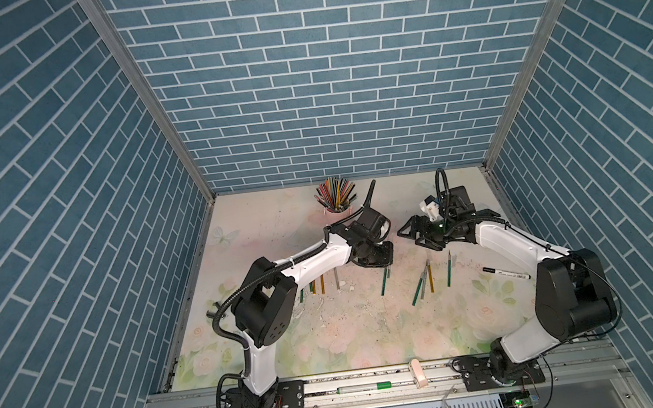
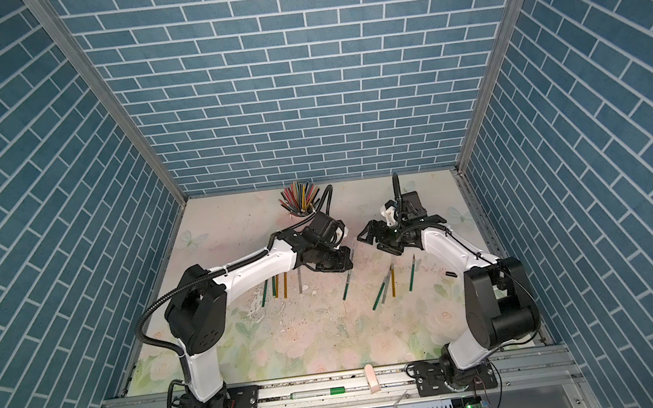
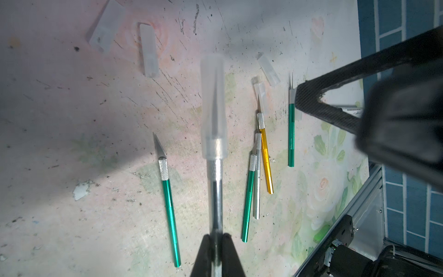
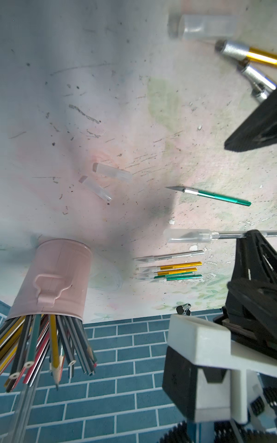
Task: Remove protective caps from carving knives
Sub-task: Remove the protective sleeve from the carving knife.
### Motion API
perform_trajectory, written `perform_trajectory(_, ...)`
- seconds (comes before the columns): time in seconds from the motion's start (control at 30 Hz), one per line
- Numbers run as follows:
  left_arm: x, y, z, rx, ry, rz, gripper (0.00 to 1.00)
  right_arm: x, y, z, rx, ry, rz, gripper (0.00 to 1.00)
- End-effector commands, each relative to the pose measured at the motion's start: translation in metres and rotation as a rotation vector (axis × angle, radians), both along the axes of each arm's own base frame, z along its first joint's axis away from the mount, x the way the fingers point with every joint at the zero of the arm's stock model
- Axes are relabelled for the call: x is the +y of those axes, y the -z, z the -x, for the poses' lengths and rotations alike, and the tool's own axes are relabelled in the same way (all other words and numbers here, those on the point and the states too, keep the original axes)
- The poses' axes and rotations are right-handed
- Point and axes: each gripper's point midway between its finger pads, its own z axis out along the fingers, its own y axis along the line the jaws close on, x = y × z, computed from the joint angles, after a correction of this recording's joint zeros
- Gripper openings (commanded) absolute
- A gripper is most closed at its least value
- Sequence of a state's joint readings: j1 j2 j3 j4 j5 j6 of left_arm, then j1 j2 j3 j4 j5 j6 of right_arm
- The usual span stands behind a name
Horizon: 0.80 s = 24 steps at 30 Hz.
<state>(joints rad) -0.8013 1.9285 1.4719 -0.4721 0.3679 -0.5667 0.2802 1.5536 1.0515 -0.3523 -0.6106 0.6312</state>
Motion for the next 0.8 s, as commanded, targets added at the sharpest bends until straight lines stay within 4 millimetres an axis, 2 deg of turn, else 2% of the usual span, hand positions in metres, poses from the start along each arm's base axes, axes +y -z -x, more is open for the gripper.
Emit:
perform_trajectory(0.0,-0.009,-0.004,-0.002,-0.006,0.005,0.019,0.04,0.010,-0.001,-0.005,0.011,-0.005,-0.029,0.80)
perform_trajectory(0.3,-0.015,-0.003,0.000,0.000,0.012,0.032,0.04,0.023,0.007,-0.014,0.021,-0.021,-0.037,0.72)
perform_trajectory(0.6,-0.016,-0.003,0.001,-0.003,0.009,0.036,0.04,0.034,0.009,-0.023,0.025,-0.033,-0.050,0.50)
perform_trajectory(0.77,-0.015,-0.004,0.001,-0.008,0.006,0.035,0.04,0.035,0.015,-0.022,0.043,-0.033,-0.046,0.42)
